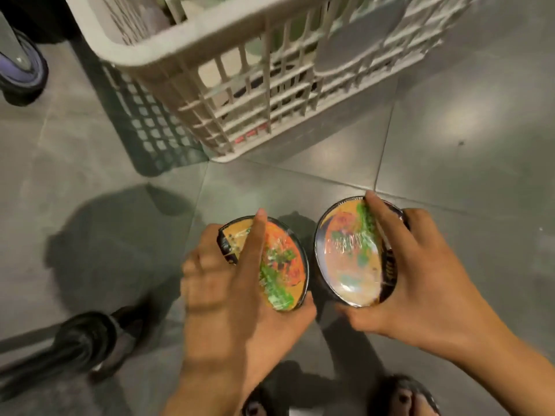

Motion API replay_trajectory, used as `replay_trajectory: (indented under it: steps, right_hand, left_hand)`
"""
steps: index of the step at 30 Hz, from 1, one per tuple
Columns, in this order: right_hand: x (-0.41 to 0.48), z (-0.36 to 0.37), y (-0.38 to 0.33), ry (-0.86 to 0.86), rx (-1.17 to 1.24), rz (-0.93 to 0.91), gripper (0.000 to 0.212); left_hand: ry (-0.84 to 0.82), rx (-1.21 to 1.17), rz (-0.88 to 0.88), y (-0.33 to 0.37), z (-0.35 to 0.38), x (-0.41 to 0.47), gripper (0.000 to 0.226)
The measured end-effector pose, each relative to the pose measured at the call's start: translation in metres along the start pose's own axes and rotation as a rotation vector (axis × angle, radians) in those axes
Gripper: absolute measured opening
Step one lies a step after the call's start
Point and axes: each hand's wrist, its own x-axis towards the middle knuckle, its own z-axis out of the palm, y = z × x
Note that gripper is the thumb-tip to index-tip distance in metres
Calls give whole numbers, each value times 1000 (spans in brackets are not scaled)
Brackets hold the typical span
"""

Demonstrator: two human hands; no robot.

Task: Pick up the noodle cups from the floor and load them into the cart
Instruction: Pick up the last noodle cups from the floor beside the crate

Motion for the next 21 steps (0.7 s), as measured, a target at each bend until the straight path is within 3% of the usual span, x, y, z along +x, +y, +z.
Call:
replay_trajectory:
  steps: [10,13,16,21]
  right_hand:
    - [-113,-76,-75,-46,-15,105,125]
    - [-135,-119,-116,-74,-52,86,124]
    - [-151,-171,-168,-48,-58,49,124]
    - [-173,-270,-261,-8,-34,-18,128]
  left_hand:
    - [-159,-19,-5,5,-109,-101,95]
    - [-133,-145,-211,11,-175,-111,95]
    - [-143,24,-14,25,-245,-143,110]
    - [-98,55,-105,59,-390,-176,108]
